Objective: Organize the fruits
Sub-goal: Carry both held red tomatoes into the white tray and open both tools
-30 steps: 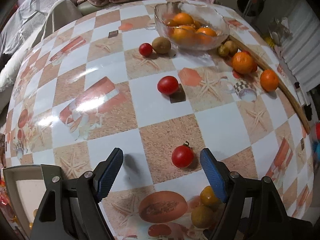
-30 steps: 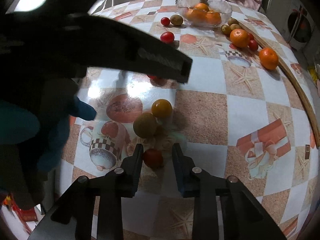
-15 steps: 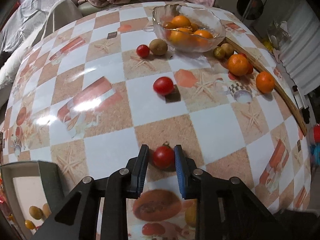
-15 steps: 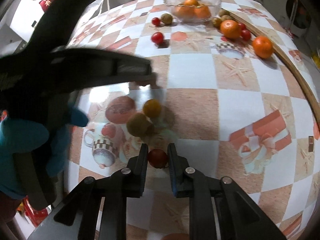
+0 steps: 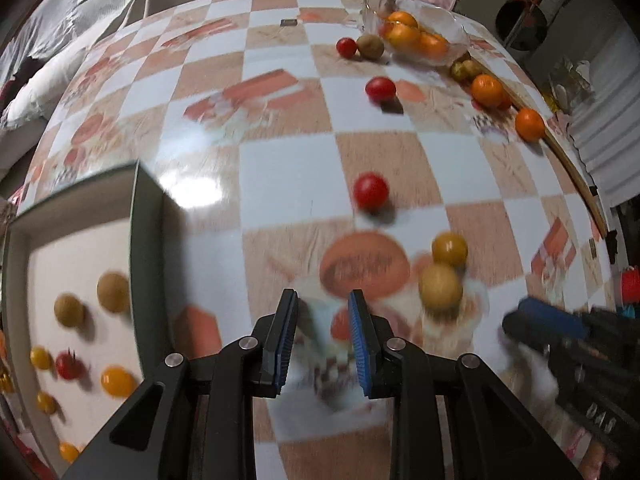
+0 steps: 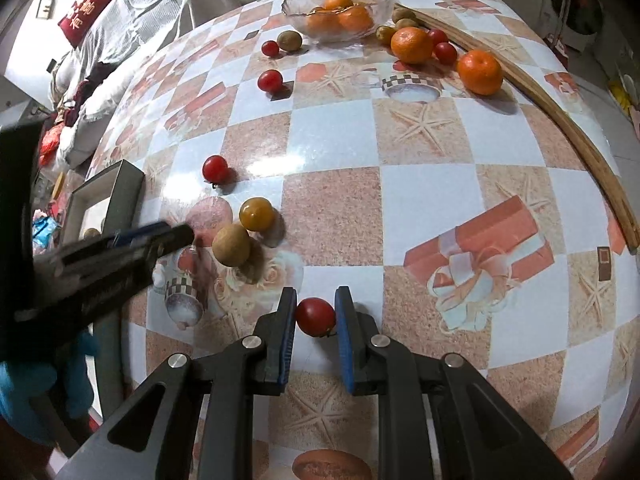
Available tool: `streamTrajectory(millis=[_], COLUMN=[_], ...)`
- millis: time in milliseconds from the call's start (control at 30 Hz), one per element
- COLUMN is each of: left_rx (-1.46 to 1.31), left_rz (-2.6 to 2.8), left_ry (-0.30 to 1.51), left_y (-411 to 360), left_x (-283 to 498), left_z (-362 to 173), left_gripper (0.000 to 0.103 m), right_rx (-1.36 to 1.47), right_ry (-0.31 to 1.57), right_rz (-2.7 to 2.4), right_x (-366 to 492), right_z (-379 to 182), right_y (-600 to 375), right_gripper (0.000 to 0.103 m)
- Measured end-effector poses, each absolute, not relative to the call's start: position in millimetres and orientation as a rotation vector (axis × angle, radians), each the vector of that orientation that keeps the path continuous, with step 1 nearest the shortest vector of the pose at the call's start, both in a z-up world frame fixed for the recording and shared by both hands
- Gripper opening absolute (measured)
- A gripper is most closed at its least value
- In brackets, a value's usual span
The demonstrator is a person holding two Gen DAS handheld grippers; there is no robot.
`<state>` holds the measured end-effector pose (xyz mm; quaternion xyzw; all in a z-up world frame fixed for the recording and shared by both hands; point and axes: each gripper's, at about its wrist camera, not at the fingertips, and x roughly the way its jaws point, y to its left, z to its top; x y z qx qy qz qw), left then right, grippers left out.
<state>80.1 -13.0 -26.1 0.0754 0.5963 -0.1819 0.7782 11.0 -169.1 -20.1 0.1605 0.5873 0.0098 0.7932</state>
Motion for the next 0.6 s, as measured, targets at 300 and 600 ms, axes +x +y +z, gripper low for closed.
streamTrajectory(millis=[300, 600], left_rx=[0.120, 0.174], left_rz=[-0.393, -0.384], left_ry=[1.214, 1.194], left_y=[-14.4, -51.7], left_x=[91.6, 123.5], left_z=[-8.2, -19.4], left_gripper=[0.074, 0.075], right_rx=[0.331, 0.354], right_ry=[1.276, 1.282], right_rz=[0.020, 0.016], right_x=[4.7, 2.7], right_z=[-20.0, -24.5], right_y=[-170.9, -173.9], right_gripper=[0.021, 0.022])
